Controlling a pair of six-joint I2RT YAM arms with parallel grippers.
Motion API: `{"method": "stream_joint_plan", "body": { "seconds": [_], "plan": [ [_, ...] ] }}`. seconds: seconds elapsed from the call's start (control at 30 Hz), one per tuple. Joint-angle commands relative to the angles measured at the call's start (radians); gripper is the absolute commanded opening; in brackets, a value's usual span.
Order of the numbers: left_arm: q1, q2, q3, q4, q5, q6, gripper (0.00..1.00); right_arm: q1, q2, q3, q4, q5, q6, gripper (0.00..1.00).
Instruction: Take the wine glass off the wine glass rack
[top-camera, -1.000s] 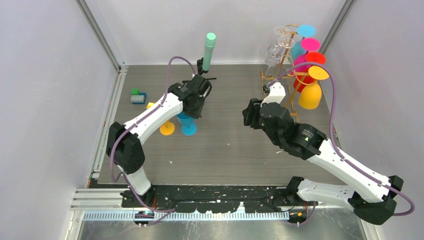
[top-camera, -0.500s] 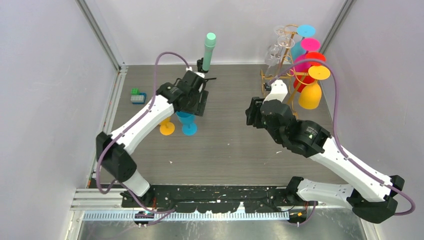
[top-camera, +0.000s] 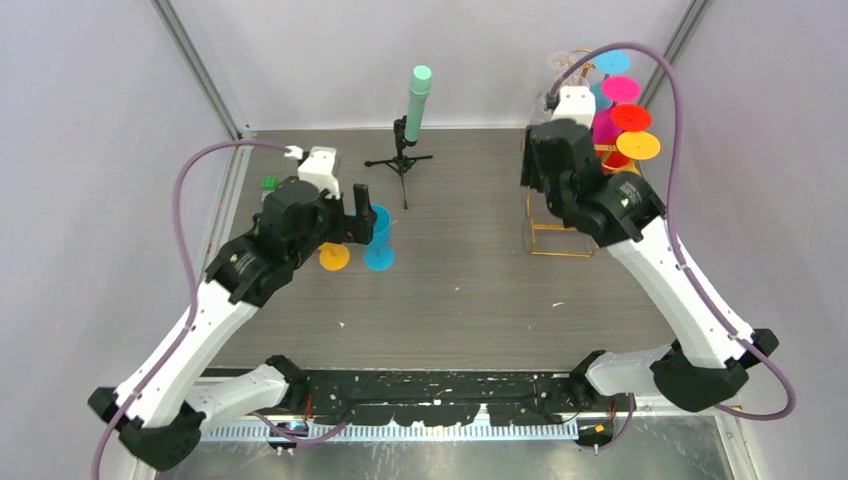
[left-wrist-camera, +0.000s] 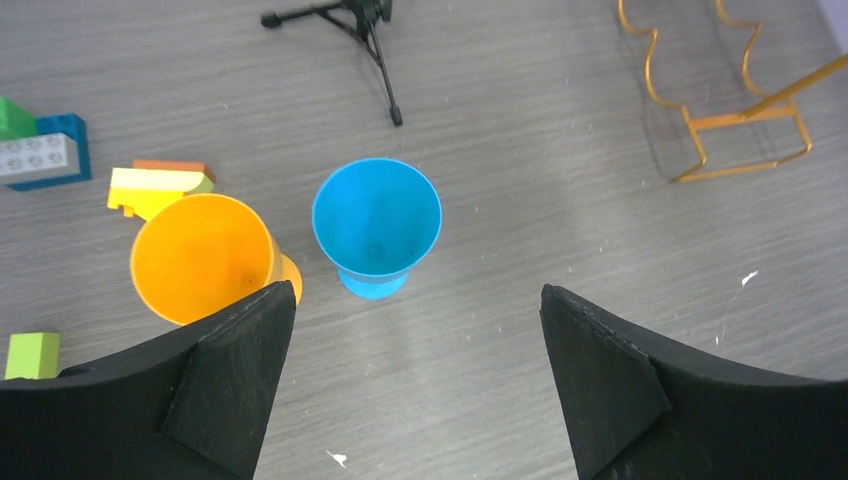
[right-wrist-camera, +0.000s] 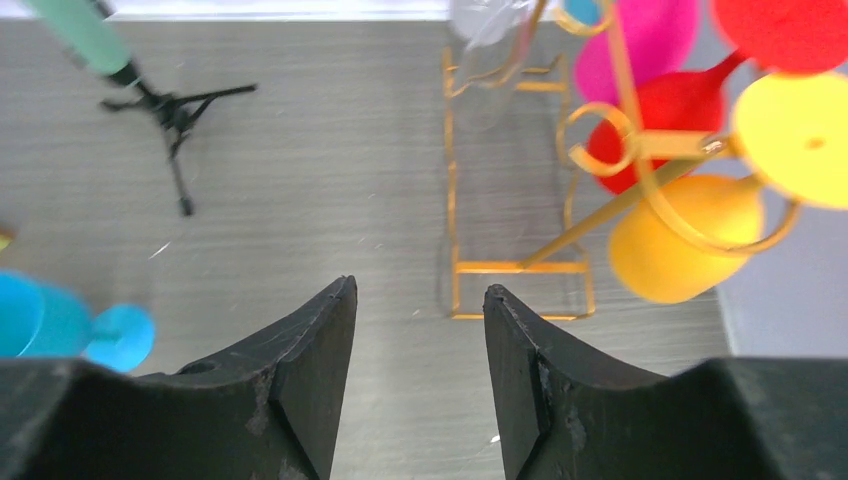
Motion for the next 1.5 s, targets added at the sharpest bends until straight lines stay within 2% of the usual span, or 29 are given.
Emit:
{"method": "stream_joint_plan", "body": {
  "seconds": [0.0,0.1,0.13,0.2,0.43,0.67,0.83,1.2,1.47],
  "plan": [
    [0.006,-0.133,-0.08,0.127,-0.054,0.017,0.97,-0.108,0.073,0.151,0.034,-0.005,-0.159,0.55],
    [0.005,-0.216,-0.153,0.16,-0.079,0.031,0.99,-0.169,0.176,0.28,0.037,0.047,-0.233,0.54],
    [0.006,-0.254,-0.179,0.173,-0.095,0.032,1.0,-0.186,0.258,0.335,0.035,0.118,-0.291,0.54],
    [0.006,-0.289,-0.21,0.187,-0.111,0.032,1.0,-0.211,0.343,0.433,0.01,0.164,-0.365,0.54],
    [0.005,-0.292,-0.223,0.177,-0.071,0.036,1.0,-0.279,0.549,0.696,-0.041,0.168,-0.536,0.54],
    [0.005,-0.265,-0.218,0.174,-0.07,0.036,1.0,-0.312,0.617,0.67,0.113,0.122,-0.781,0.42],
    [0.006,-0.271,-0.219,0.176,-0.071,0.032,1.0,-0.324,0.649,0.682,0.122,0.037,-0.829,0.42],
    [0.006,-0.291,-0.224,0.188,-0.056,0.032,1.0,-0.329,0.707,0.679,0.165,0.003,-0.856,0.45],
    [0.006,-0.29,-0.226,0.184,-0.041,0.032,1.0,-0.346,0.727,0.673,0.231,0.004,-0.942,0.37]
  ]
}}
